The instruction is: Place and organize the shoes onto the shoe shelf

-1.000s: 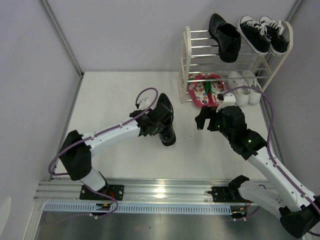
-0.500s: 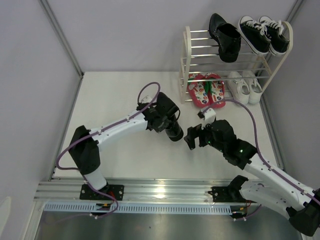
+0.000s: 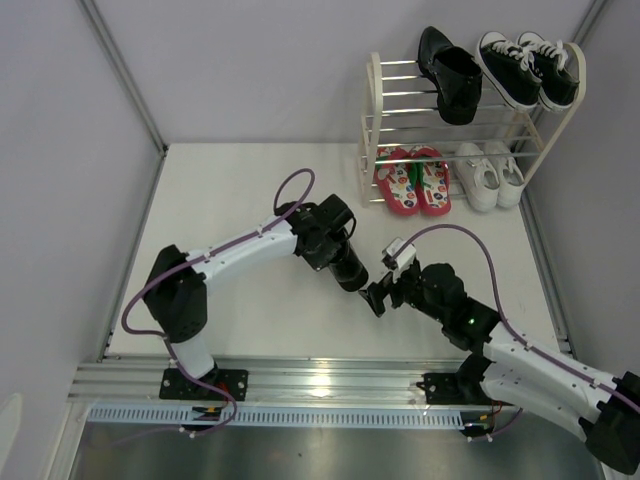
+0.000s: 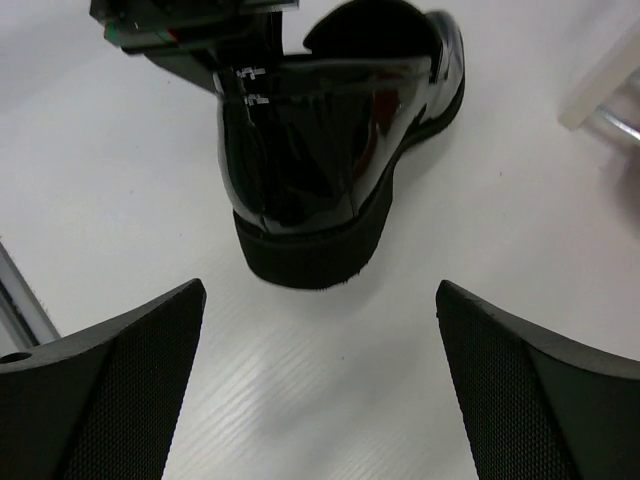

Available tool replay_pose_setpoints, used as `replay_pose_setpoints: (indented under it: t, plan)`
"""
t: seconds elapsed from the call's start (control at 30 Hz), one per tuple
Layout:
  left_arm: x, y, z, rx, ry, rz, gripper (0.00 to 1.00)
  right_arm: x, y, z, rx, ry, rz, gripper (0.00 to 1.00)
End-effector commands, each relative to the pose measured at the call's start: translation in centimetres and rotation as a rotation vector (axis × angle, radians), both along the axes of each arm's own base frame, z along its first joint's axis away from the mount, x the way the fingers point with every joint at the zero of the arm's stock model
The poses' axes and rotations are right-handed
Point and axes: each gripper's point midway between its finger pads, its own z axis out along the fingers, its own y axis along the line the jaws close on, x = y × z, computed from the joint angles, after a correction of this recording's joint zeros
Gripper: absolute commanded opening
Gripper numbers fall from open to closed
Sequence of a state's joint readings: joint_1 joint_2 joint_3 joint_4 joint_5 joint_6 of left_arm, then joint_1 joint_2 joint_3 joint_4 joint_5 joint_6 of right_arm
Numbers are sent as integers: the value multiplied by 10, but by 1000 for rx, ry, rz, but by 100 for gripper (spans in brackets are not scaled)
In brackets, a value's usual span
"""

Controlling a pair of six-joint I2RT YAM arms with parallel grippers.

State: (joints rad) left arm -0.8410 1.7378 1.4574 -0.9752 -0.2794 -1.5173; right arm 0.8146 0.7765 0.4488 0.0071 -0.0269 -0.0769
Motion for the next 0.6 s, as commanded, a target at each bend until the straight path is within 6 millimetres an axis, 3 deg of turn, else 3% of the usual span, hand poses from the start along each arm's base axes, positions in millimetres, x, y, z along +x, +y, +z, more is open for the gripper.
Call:
replay_pose_setpoints:
  t: [0.0, 0.23, 0.27, 0.33, 0.37, 0.57]
  plan:
    - [13, -15, 42, -136, -77, 32, 1, 14, 19, 37, 65, -163, 27, 99]
    - [6, -25, 35, -180, -24, 24, 1, 38, 46, 35, 57, -113, -11, 99]
    - [5, -26, 33, -183, -18, 22, 1, 38, 50, 21, 23, -74, -6, 99]
    - [5, -27, 35, -191, -18, 19, 1, 44, 54, 17, -2, -57, -29, 99]
    - [6, -26, 37, -190, -24, 23, 1, 46, 55, 3, -41, -30, -40, 99]
    - [2, -23, 37, -192, -13, 42, 1, 59, 66, 8, -30, -58, -93, 99]
